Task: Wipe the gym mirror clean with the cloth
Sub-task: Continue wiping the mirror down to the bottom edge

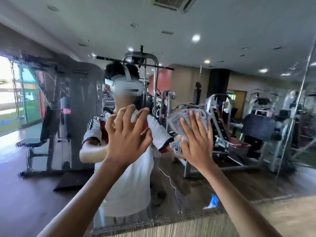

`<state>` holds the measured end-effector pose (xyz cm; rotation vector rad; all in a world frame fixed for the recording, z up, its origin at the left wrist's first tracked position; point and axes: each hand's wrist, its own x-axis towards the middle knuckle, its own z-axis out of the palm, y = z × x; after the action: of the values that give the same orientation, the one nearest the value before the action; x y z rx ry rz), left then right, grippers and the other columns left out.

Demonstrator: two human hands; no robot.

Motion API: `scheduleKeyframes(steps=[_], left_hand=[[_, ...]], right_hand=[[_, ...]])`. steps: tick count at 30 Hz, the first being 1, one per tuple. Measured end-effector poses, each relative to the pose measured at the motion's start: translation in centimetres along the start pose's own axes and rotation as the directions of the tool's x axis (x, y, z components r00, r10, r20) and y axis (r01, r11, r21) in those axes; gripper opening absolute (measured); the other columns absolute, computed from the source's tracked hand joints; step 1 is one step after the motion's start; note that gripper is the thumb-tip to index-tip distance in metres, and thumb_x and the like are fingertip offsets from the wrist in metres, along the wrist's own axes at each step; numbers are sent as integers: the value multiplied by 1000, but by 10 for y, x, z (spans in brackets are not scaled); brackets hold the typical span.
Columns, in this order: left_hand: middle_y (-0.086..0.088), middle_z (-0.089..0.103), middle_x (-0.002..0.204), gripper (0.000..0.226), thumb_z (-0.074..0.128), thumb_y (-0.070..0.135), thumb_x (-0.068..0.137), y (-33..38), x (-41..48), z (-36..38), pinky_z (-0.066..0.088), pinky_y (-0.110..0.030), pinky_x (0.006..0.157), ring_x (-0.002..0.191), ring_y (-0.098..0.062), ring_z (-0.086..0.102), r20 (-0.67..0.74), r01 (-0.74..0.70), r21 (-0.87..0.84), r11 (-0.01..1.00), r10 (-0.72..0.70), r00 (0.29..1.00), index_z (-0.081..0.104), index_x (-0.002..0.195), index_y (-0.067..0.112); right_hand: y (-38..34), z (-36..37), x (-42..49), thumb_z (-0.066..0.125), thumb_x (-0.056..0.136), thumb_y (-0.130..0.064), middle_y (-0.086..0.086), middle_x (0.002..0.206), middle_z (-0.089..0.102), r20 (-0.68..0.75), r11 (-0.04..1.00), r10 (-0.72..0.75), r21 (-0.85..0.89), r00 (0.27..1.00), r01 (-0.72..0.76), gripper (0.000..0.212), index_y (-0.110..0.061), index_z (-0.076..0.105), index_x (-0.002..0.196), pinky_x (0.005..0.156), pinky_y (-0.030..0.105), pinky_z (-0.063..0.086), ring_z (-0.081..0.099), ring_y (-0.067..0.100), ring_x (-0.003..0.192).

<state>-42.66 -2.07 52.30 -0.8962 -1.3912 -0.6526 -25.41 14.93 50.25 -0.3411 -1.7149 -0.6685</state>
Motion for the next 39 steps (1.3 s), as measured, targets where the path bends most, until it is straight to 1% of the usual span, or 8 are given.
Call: scheduleKeyframes(steps=[3, 7, 15, 18, 22, 30, 36, 39], left_hand=[[-22, 49, 143, 58, 41, 51, 94, -18, 16, -6, 23, -51, 105, 132, -34, 34, 18, -19, -29, 999, 19, 1000, 48, 142, 18], [-23, 31, 159, 64, 36, 51, 95, -29, 61, -8, 16, -55, 111, 146, -34, 22, 50, -55, -37, 998, 57, 997, 45, 149, 17], [-17, 16, 166, 64, 29, 53, 103, -40, 85, -4, 8, -58, 121, 154, -32, 13, 37, -122, 39, 992, 121, 992, 27, 159, 23], [-19, 26, 163, 63, 34, 51, 100, -42, 89, -5, 13, -58, 119, 152, -33, 23, 9, -123, 38, 992, 123, 992, 37, 155, 21], [-24, 53, 137, 57, 47, 47, 92, -37, 116, -7, 24, -53, 102, 121, -35, 39, -37, -88, 36, 995, 90, 995, 56, 139, 16], [-23, 42, 151, 68, 31, 58, 97, -46, 142, -10, 19, -53, 107, 141, -38, 37, 17, -93, 12, 996, 93, 996, 49, 146, 14], [-21, 49, 137, 68, 30, 59, 94, -56, 177, -17, 23, -51, 95, 129, -35, 40, 57, -141, 38, 989, 139, 989, 51, 140, 14], [-24, 45, 147, 70, 31, 59, 93, -53, 200, -13, 21, -50, 100, 136, -39, 40, 33, -142, 64, 988, 140, 990, 47, 145, 15]], right_hand=[[37, -6, 14, 35, 96, -24, 8, 161, 19, -35, 980, 200, 19, 979, -200, 59, -14, 25, 153, 116, 63, 21, 13, 21, 150], [40, -10, 108, 26, 96, -30, 8, 164, 19, -99, 850, 526, 37, 845, -525, 62, -17, 26, 156, 122, 56, 10, 12, 25, 152], [4, -9, 50, 19, 106, -35, 13, 158, 34, -11, 1000, -2, -21, 1000, 1, 53, -13, 36, 151, 119, 56, 16, 27, 28, 147], [41, -13, 55, 29, 99, -25, 14, 161, 27, -19, 989, 149, -20, 989, -150, 56, -12, 31, 153, 118, 60, 20, 22, 31, 149], [56, -18, 150, 19, 99, -32, 8, 165, 14, -85, 894, 447, 23, 890, -447, 60, -16, 23, 157, 125, 44, 1, 2, 20, 151], [43, -11, 102, 21, 105, -32, 10, 162, 23, -17, 997, -55, -60, 998, 54, 53, -14, 29, 154, 116, 59, 23, 20, 27, 151], [96, -29, 201, 15, 98, -36, 11, 164, 17, -62, 921, 388, 21, 919, -388, 63, -12, 23, 156, 122, 53, 13, 11, 26, 153], [68, -31, 260, 18, 98, -36, 7, 165, 12, -67, 922, 386, 54, 920, -383, 62, -18, 18, 157, 124, 47, 3, 5, 21, 153]])
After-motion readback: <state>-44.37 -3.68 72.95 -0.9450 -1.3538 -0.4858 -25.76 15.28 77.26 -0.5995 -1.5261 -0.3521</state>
